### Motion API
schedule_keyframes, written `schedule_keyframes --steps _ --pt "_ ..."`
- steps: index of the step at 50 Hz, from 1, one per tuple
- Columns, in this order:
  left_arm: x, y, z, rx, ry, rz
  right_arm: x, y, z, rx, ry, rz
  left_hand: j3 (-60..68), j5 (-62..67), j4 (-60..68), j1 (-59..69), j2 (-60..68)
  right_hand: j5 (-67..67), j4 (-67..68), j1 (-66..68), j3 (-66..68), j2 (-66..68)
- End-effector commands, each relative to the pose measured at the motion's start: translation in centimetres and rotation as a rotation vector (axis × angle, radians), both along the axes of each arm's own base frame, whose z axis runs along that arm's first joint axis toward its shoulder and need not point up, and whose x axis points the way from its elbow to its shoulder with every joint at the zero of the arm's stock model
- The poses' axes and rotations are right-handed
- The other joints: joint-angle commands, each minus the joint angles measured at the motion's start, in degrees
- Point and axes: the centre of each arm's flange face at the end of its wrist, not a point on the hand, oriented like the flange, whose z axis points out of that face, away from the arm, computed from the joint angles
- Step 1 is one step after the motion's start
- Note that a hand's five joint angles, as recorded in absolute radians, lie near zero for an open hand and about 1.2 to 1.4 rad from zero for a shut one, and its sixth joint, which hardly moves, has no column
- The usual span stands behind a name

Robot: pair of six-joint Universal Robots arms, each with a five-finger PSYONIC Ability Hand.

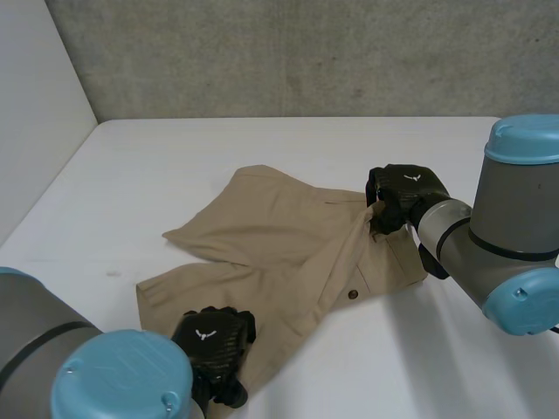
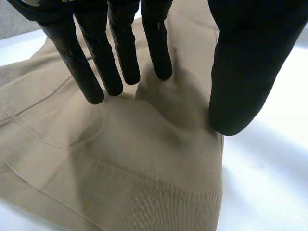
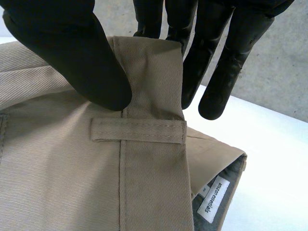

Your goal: Fold the shorts.

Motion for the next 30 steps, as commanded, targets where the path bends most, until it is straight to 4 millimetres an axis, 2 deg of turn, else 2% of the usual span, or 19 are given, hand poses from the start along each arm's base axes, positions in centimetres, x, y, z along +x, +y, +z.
schedule_keyframes --steps 1,2,3,6,7,10,14,17,21,22,25,30 --pt "-0.4 0.2 -0.7 0.009 -0.024 -0.008 -0.1 -0.1 0.2 -0.006 -0.004 -0.004 5.5 5.8 5.8 5.4 5.7 13.8 11.8 24.6 11.9 12.4" --pt "-0.5 0.2 -0.8 0.011 -0.029 -0.010 -0.2 -0.2 0.2 -0.006 -0.003 -0.008 9.5 9.8 9.8 9.5 9.7 13.8 11.8 24.6 11.9 12.4" --pt "-0.5 0.2 -0.8 0.005 -0.030 -0.006 -0.3 -0.2 0.2 -0.006 -0.003 -0.010 23.7 24.0 24.0 23.6 23.9 13.8 11.8 24.6 11.9 12.4" --pt "-0.4 0.1 -0.4 -0.010 -0.032 0.011 -0.5 -0.2 0.3 -0.006 -0.003 -0.016 38.6 38.9 38.9 38.5 38.8 13.8 11.8 24.6 11.9 12.4" --pt "-0.2 -0.1 -0.4 -0.019 -0.040 0.021 -0.5 -0.2 0.3 -0.005 -0.002 -0.016 47.1 47.4 47.4 47.1 47.3 13.8 11.8 24.6 11.9 12.4" --pt "-0.1 -0.3 0.1 -0.033 -0.036 0.032 -0.7 0.0 0.4 -0.005 0.004 -0.014 47.2 47.5 47.5 47.1 47.4 13.8 11.8 24.6 11.9 12.4" --pt "0.5 -1.5 1.7 -0.081 -0.023 0.061 -0.9 0.6 0.9 -0.019 0.038 0.010 47.2 47.5 47.5 47.1 47.4 13.8 11.8 24.6 11.9 12.4" --pt "1.4 -3.2 3.3 -0.147 -0.059 0.080 -1.2 1.5 1.2 -0.042 0.108 0.039 47.2 47.5 47.5 47.1 47.4 13.8 11.8 24.6 11.9 12.4" --pt "2.1 -5.1 5.0 -0.231 -0.108 0.080 -1.9 3.1 1.1 -0.081 0.271 0.106 47.2 47.5 47.5 47.1 47.4 13.8 11.8 24.6 11.9 12.4" --pt "2.3 -6.0 5.6 -0.258 -0.123 0.077 -2.3 3.6 1.0 -0.096 0.337 0.127 47.2 47.5 47.5 47.1 47.4 13.8 11.8 24.6 11.9 12.4" --pt "2.5 -7.7 6.3 -0.293 -0.162 0.054 -2.7 4.5 0.9 -0.110 0.422 0.161 47.2 47.5 47.5 47.1 47.4 13.8 11.8 24.6 11.9 12.4" --pt "2.5 -11.1 7.3 -0.387 -0.285 -0.082 -4.0 7.5 0.5 -0.040 0.601 0.268 47.2 47.5 47.5 47.1 47.4 13.8 11.8 24.6 11.9 12.4"
